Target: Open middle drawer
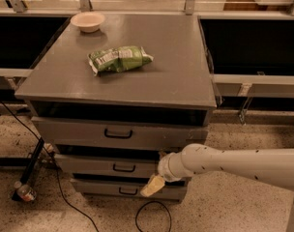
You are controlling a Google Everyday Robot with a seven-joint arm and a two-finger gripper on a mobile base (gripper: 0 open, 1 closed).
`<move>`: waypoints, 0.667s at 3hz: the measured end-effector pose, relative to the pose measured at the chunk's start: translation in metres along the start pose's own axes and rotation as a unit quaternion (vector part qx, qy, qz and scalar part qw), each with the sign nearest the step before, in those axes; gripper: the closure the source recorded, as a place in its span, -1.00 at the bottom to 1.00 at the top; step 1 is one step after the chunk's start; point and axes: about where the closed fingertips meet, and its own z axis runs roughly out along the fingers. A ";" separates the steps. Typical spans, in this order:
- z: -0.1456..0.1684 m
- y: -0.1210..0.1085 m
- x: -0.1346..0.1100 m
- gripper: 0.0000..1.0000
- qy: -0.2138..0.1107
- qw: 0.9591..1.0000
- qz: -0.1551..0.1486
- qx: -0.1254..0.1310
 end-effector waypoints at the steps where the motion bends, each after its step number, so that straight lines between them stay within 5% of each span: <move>1: 0.015 0.008 0.008 -1.00 -0.002 1.000 0.006 -0.020; 2: 0.015 0.008 0.008 -1.00 -0.002 1.000 0.006 -0.019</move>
Offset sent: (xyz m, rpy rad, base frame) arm -0.0113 0.0091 -0.0272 0.0268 0.0446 0.0318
